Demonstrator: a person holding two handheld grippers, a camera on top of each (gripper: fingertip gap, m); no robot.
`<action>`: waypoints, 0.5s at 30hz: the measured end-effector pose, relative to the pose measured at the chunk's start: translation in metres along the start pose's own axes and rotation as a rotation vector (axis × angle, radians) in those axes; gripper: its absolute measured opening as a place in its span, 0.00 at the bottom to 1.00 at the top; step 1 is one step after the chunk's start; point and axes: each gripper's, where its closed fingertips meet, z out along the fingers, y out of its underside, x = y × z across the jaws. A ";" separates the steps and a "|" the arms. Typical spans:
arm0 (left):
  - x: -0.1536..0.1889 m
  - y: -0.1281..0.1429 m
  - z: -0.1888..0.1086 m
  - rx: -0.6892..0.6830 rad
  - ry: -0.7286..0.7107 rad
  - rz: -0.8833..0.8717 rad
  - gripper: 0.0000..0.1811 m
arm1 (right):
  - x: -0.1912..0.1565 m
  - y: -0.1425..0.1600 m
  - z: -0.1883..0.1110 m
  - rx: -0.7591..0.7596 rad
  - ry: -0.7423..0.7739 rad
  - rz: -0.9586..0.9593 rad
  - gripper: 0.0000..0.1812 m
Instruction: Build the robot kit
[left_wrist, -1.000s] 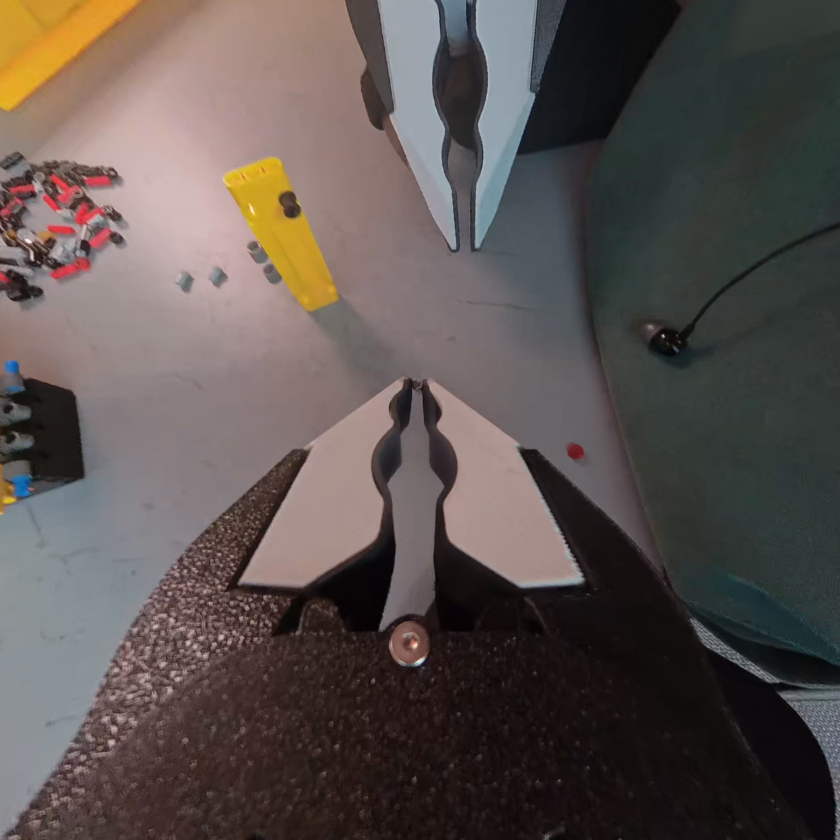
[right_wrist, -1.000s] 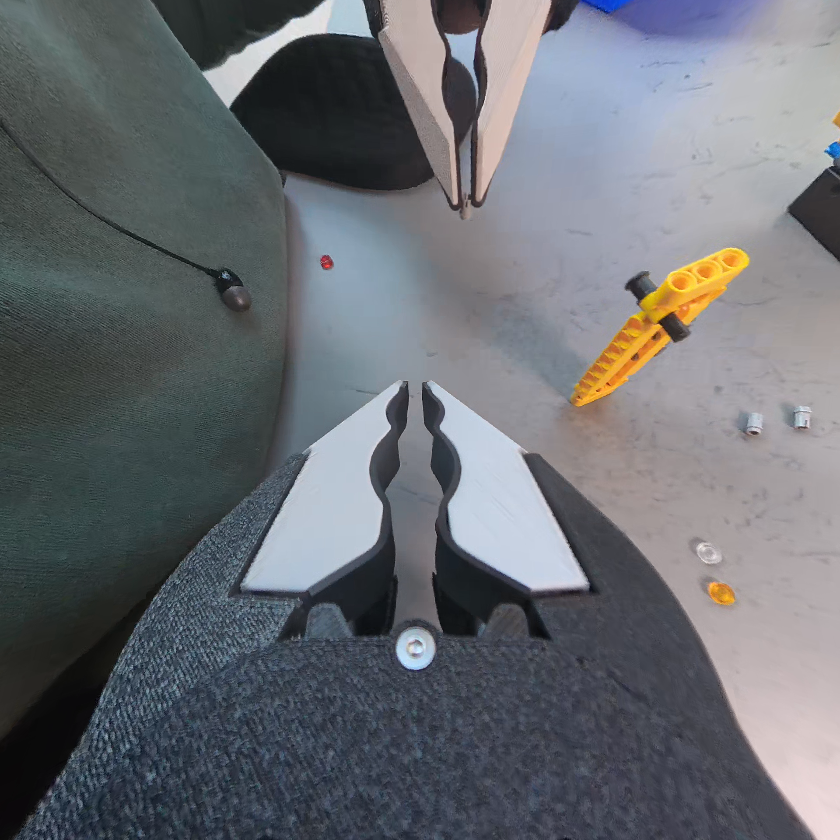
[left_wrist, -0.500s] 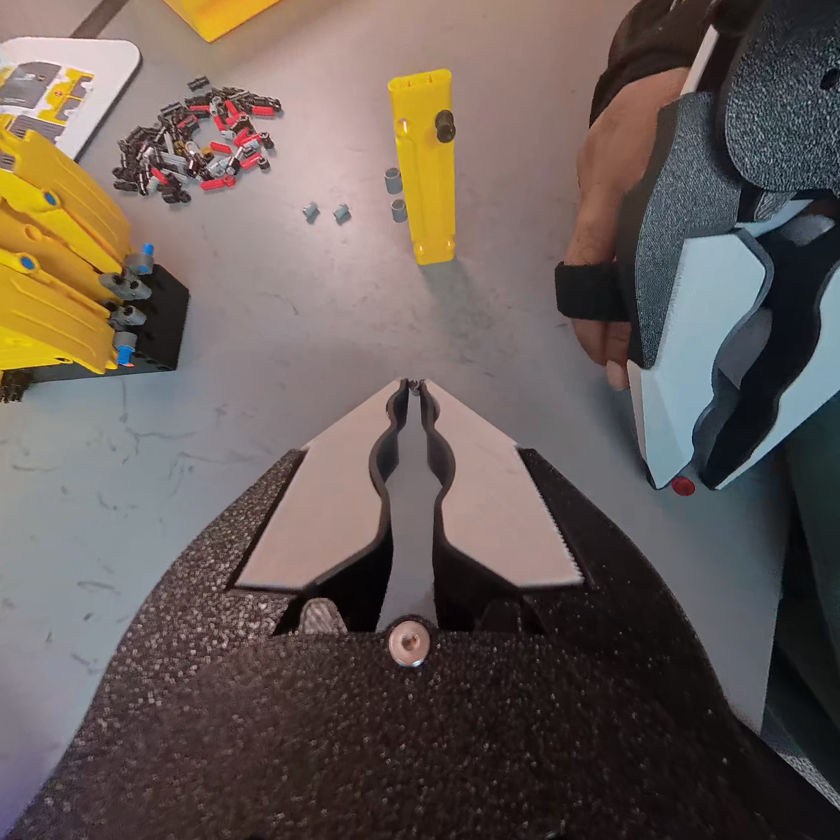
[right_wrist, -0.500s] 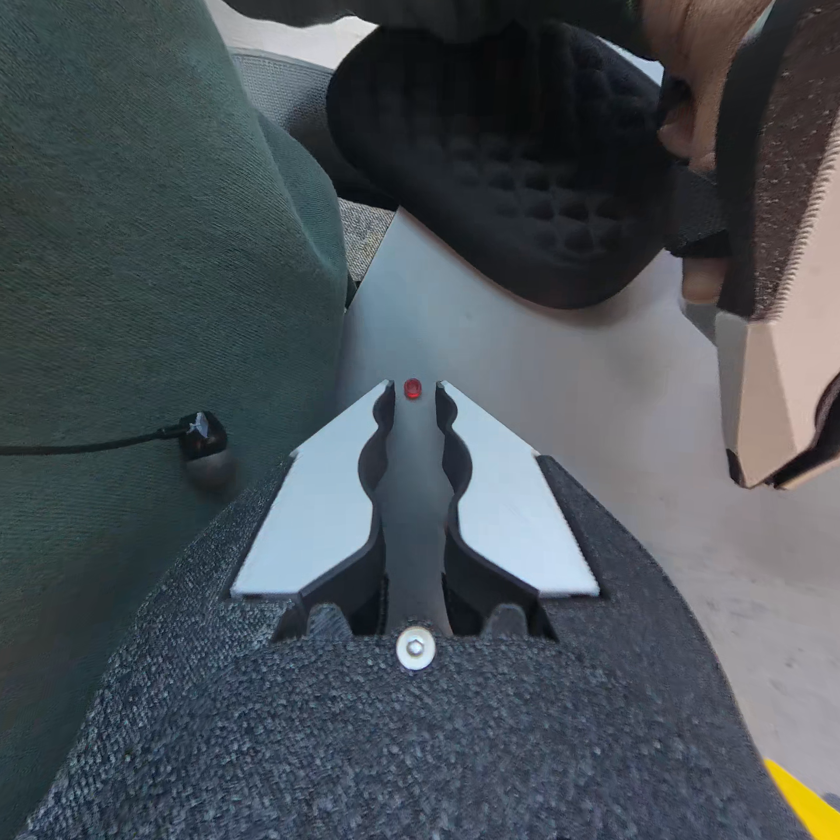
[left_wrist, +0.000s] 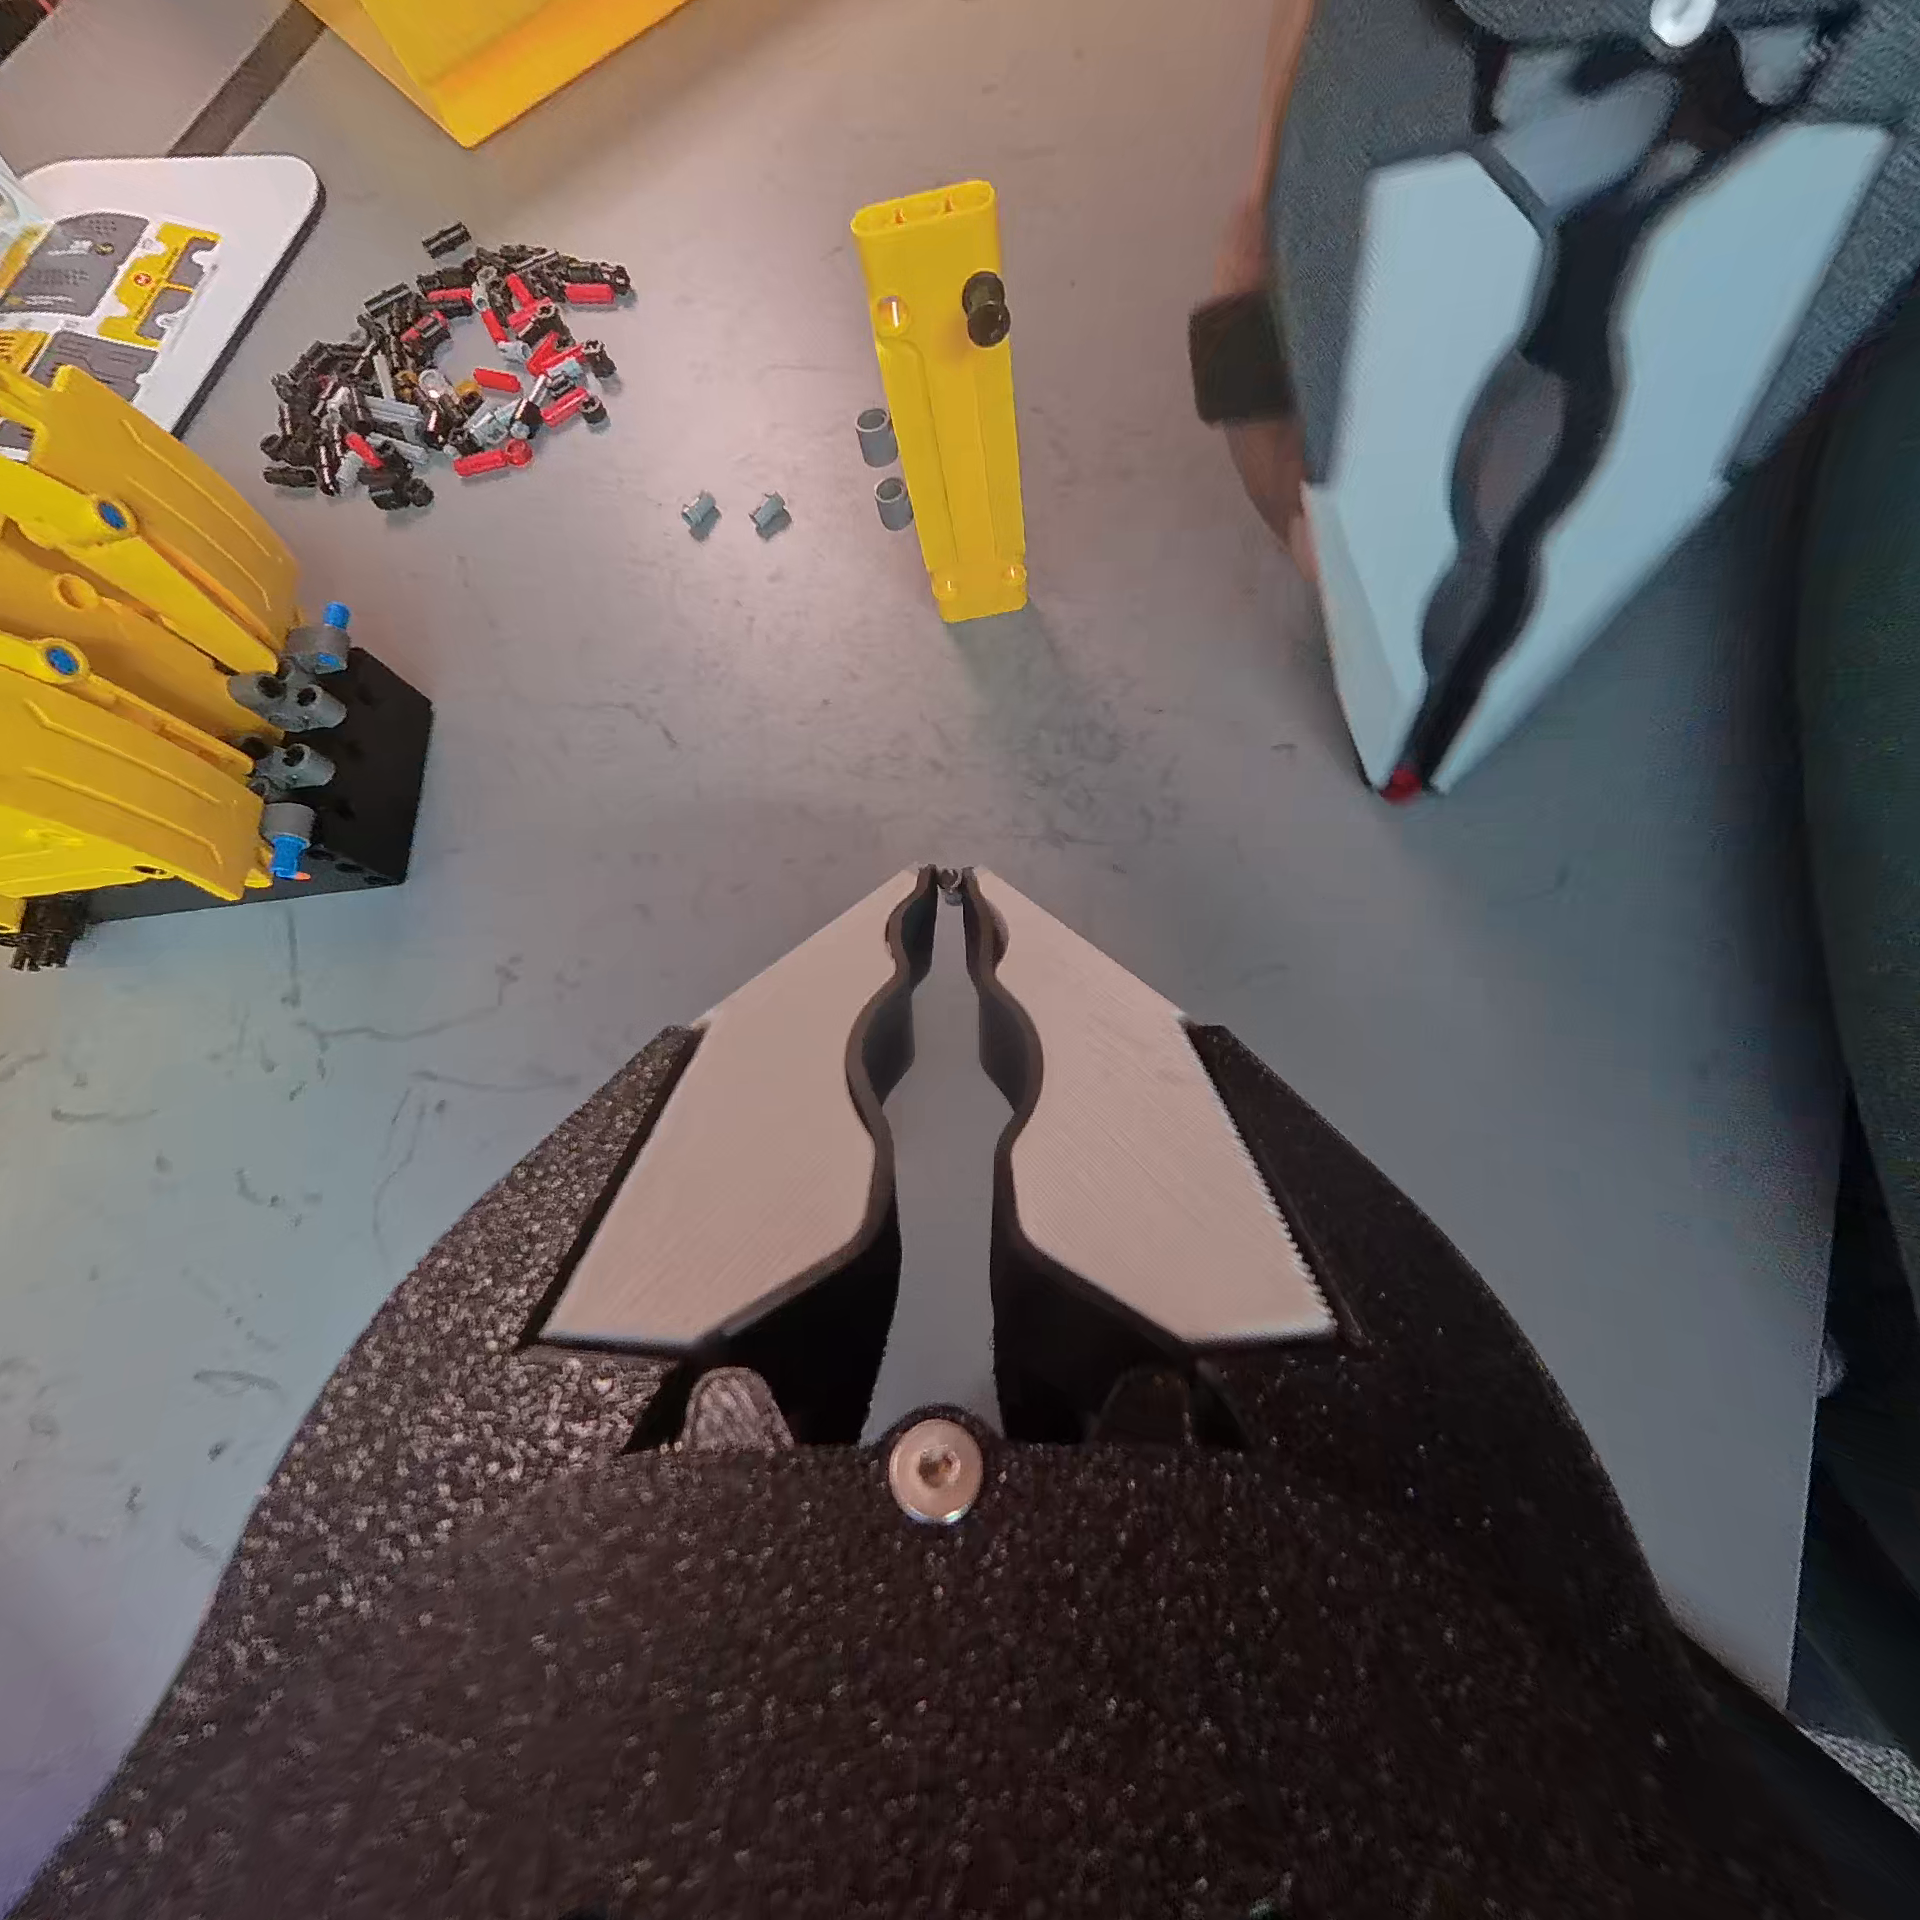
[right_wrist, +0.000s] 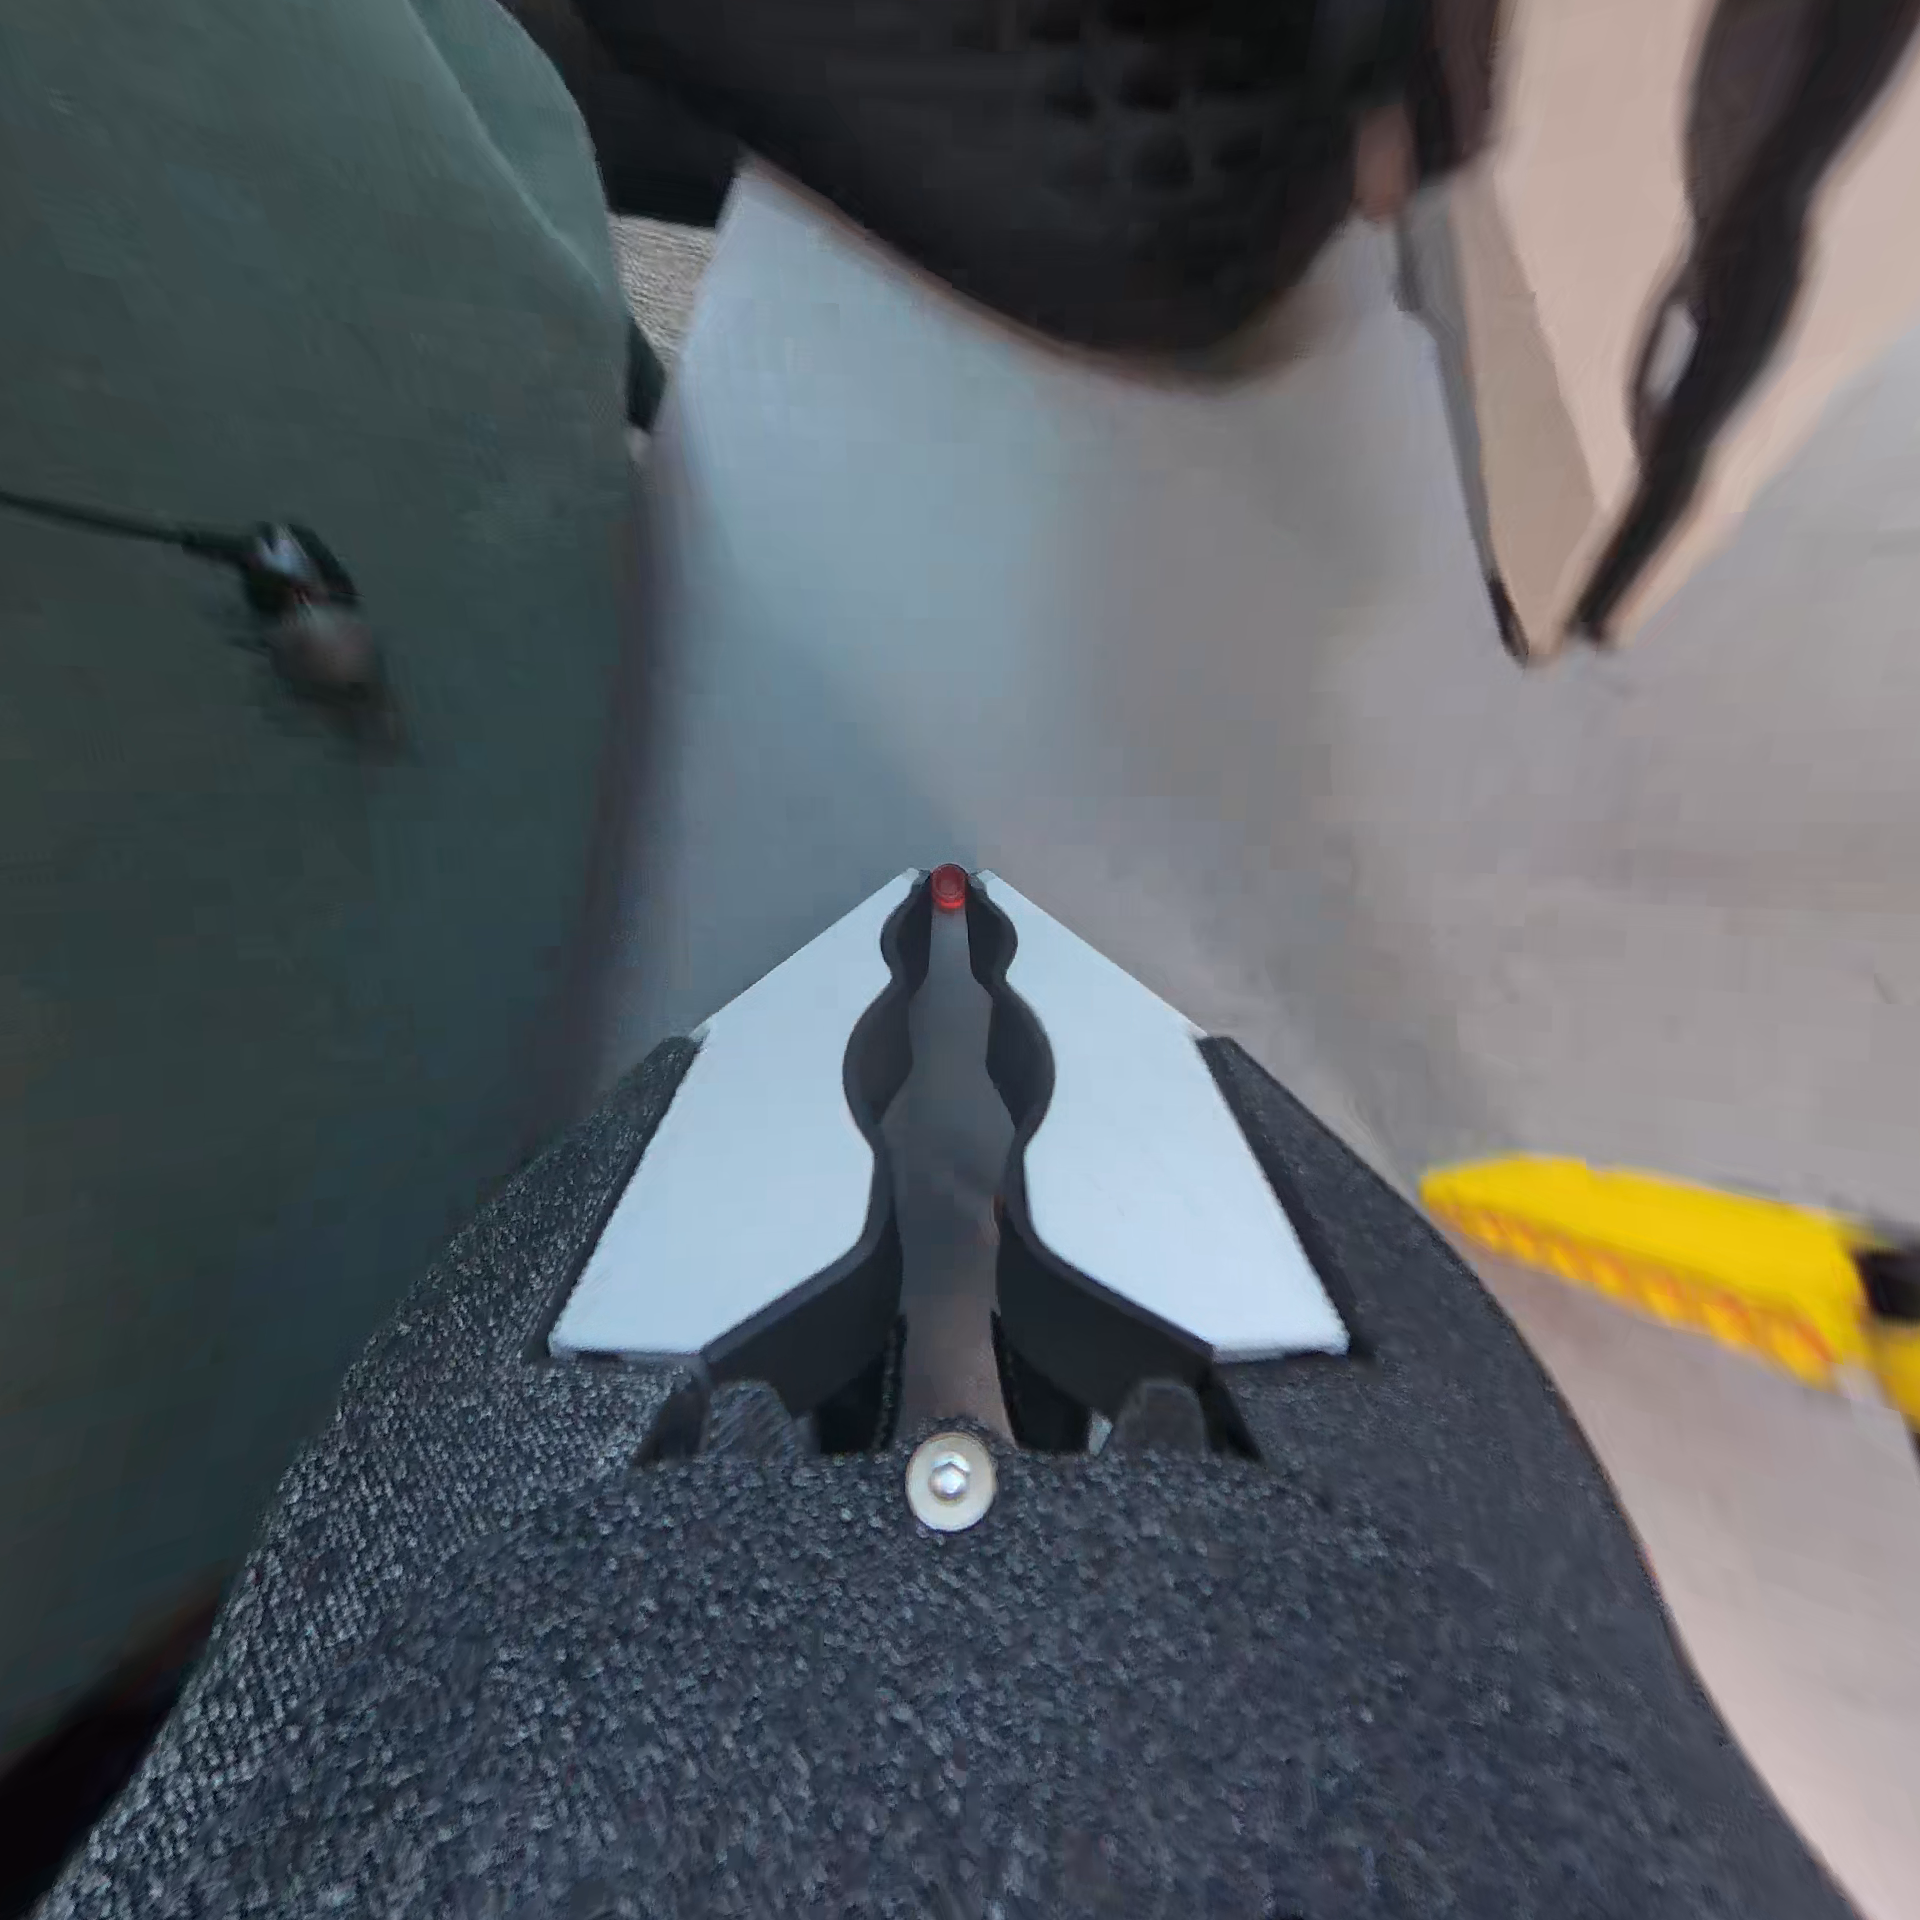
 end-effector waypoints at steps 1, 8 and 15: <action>0.001 -0.001 0.000 0.003 0.004 0.004 0.02 | 0.012 0.018 -0.014 -0.020 0.043 0.049 0.03; 0.028 -0.043 0.005 0.145 0.168 -0.018 0.02 | 0.058 0.081 -0.062 -0.024 0.168 0.255 0.04; 0.048 -0.045 0.022 0.118 0.241 -0.021 0.02 | 0.058 0.083 -0.067 -0.009 0.186 0.235 0.09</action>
